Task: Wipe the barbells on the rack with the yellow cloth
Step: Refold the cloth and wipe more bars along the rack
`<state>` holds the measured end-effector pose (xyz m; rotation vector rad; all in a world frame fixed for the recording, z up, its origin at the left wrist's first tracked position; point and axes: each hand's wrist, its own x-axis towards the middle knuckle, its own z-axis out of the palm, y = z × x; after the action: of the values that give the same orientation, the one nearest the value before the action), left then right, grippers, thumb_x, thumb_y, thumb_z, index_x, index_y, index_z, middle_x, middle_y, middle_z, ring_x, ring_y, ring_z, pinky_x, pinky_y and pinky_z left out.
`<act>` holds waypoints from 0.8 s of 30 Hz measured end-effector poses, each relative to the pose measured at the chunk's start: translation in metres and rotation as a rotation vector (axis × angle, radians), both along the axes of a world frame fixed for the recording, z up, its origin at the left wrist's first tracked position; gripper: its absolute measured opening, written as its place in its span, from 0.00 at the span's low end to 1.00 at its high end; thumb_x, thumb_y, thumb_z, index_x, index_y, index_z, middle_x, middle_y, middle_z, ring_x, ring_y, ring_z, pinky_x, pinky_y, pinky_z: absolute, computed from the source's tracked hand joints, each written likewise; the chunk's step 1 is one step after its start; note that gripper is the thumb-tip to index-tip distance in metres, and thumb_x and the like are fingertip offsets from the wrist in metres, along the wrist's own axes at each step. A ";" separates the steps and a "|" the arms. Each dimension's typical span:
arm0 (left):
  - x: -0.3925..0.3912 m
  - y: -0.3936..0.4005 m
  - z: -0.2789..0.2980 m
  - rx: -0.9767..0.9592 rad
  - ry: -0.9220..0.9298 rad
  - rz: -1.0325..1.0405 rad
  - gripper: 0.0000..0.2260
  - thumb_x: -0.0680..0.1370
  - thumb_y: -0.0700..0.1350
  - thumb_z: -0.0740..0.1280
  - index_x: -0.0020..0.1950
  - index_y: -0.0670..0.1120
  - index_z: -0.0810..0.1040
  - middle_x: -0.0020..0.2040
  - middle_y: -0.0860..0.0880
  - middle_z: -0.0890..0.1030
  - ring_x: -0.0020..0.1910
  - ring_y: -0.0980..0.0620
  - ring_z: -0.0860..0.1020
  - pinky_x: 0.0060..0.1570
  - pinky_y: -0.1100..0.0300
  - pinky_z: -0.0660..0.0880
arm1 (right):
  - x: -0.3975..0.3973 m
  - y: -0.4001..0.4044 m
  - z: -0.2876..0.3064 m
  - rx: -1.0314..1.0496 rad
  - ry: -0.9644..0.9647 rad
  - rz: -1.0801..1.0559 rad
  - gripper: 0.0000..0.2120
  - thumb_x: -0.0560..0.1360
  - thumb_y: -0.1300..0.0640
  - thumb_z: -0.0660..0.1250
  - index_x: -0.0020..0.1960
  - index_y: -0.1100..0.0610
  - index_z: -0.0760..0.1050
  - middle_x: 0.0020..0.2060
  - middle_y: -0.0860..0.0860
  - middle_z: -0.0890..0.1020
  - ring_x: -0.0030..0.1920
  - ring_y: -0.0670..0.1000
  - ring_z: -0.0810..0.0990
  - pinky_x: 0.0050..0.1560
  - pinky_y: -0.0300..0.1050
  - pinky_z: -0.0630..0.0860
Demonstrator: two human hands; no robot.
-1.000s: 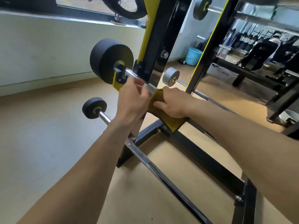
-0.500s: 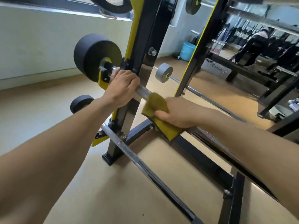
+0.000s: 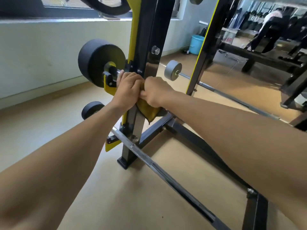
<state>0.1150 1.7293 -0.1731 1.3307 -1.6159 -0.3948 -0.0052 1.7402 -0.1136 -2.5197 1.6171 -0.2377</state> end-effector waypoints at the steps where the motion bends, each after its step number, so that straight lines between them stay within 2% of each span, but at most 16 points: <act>1: 0.003 0.001 0.002 0.017 -0.018 -0.011 0.14 0.83 0.44 0.54 0.51 0.52 0.79 0.53 0.56 0.75 0.62 0.56 0.66 0.75 0.50 0.49 | 0.003 -0.002 -0.003 -0.005 -0.020 0.010 0.12 0.81 0.46 0.62 0.53 0.55 0.70 0.42 0.51 0.75 0.43 0.52 0.76 0.42 0.42 0.69; 3: 0.006 0.003 0.005 0.059 -0.048 -0.019 0.14 0.83 0.43 0.55 0.51 0.52 0.80 0.52 0.57 0.75 0.61 0.57 0.65 0.75 0.47 0.49 | -0.009 0.000 -0.004 0.026 -0.020 0.042 0.14 0.78 0.45 0.66 0.50 0.55 0.71 0.40 0.50 0.75 0.42 0.52 0.76 0.39 0.41 0.69; 5: 0.006 0.006 0.007 0.070 -0.065 -0.025 0.14 0.82 0.42 0.56 0.48 0.51 0.81 0.48 0.58 0.75 0.59 0.56 0.66 0.73 0.45 0.53 | -0.038 0.011 -0.003 0.107 0.080 0.063 0.14 0.75 0.45 0.67 0.44 0.55 0.70 0.38 0.50 0.75 0.40 0.53 0.77 0.35 0.41 0.69; 7: 0.004 0.009 0.007 0.072 -0.086 -0.019 0.14 0.81 0.41 0.57 0.47 0.50 0.81 0.47 0.56 0.75 0.57 0.54 0.66 0.70 0.46 0.58 | -0.071 0.024 0.000 0.262 0.115 0.054 0.13 0.75 0.46 0.68 0.44 0.56 0.72 0.39 0.53 0.79 0.40 0.53 0.78 0.37 0.42 0.72; 9: 0.005 0.012 0.007 0.065 -0.103 -0.007 0.13 0.81 0.41 0.57 0.46 0.51 0.81 0.48 0.55 0.75 0.56 0.54 0.66 0.68 0.46 0.61 | -0.097 0.036 0.007 0.452 0.054 0.046 0.14 0.75 0.48 0.68 0.47 0.60 0.77 0.38 0.54 0.81 0.38 0.52 0.78 0.41 0.44 0.73; 11: 0.006 0.010 0.007 0.060 -0.117 0.001 0.14 0.82 0.41 0.57 0.46 0.51 0.80 0.48 0.56 0.76 0.53 0.56 0.67 0.70 0.45 0.59 | -0.120 0.043 0.018 0.572 0.082 0.041 0.15 0.74 0.49 0.70 0.49 0.61 0.79 0.38 0.54 0.80 0.38 0.52 0.77 0.42 0.44 0.73; 13: 0.005 0.007 0.006 0.056 -0.134 0.010 0.15 0.82 0.41 0.56 0.45 0.51 0.80 0.48 0.56 0.76 0.51 0.59 0.69 0.73 0.43 0.55 | -0.138 0.051 0.028 0.668 0.161 -0.001 0.14 0.74 0.47 0.71 0.48 0.58 0.78 0.39 0.51 0.80 0.39 0.51 0.78 0.40 0.42 0.74; 15: 0.000 0.005 0.005 0.043 -0.120 0.043 0.15 0.82 0.40 0.55 0.44 0.50 0.79 0.48 0.56 0.76 0.53 0.58 0.69 0.75 0.46 0.49 | -0.137 0.059 0.033 0.733 0.098 -0.070 0.16 0.74 0.42 0.70 0.48 0.55 0.79 0.41 0.51 0.83 0.41 0.51 0.82 0.43 0.44 0.79; 17: -0.004 0.005 0.002 0.035 -0.111 0.089 0.15 0.82 0.40 0.55 0.43 0.50 0.78 0.48 0.55 0.76 0.56 0.56 0.67 0.76 0.50 0.46 | -0.116 0.058 0.021 0.588 0.042 -0.066 0.24 0.73 0.33 0.65 0.48 0.54 0.79 0.41 0.53 0.83 0.43 0.53 0.83 0.47 0.48 0.80; 19: -0.007 0.007 -0.001 0.042 -0.106 0.098 0.15 0.82 0.40 0.55 0.42 0.50 0.78 0.48 0.55 0.75 0.57 0.56 0.67 0.76 0.49 0.46 | -0.079 0.047 0.010 0.378 0.072 -0.094 0.27 0.75 0.32 0.59 0.44 0.57 0.75 0.36 0.53 0.78 0.37 0.51 0.78 0.36 0.44 0.73; 21: -0.004 0.007 0.002 0.069 -0.073 0.036 0.16 0.81 0.41 0.55 0.41 0.52 0.78 0.48 0.54 0.77 0.59 0.54 0.68 0.76 0.47 0.48 | -0.038 0.030 0.002 0.218 0.048 -0.087 0.23 0.79 0.36 0.59 0.47 0.57 0.72 0.36 0.52 0.74 0.34 0.49 0.73 0.33 0.42 0.66; 22: -0.001 0.006 0.006 0.100 -0.031 -0.006 0.16 0.81 0.42 0.55 0.42 0.52 0.79 0.50 0.51 0.78 0.59 0.52 0.70 0.75 0.46 0.53 | -0.020 0.019 0.001 0.174 0.013 -0.088 0.19 0.79 0.40 0.62 0.49 0.57 0.71 0.39 0.52 0.75 0.36 0.50 0.73 0.36 0.42 0.67; 24: 0.004 0.007 0.021 0.224 0.147 -0.076 0.16 0.82 0.47 0.53 0.48 0.46 0.80 0.53 0.42 0.80 0.57 0.46 0.74 0.68 0.47 0.67 | 0.009 -0.008 -0.006 0.119 -0.044 -0.115 0.11 0.80 0.50 0.65 0.54 0.57 0.70 0.41 0.53 0.76 0.40 0.52 0.75 0.41 0.43 0.70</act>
<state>0.1189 1.7363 -0.1525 1.3734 -1.5363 -0.7203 0.0035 1.7321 -0.1197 -2.3214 1.7081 -0.2006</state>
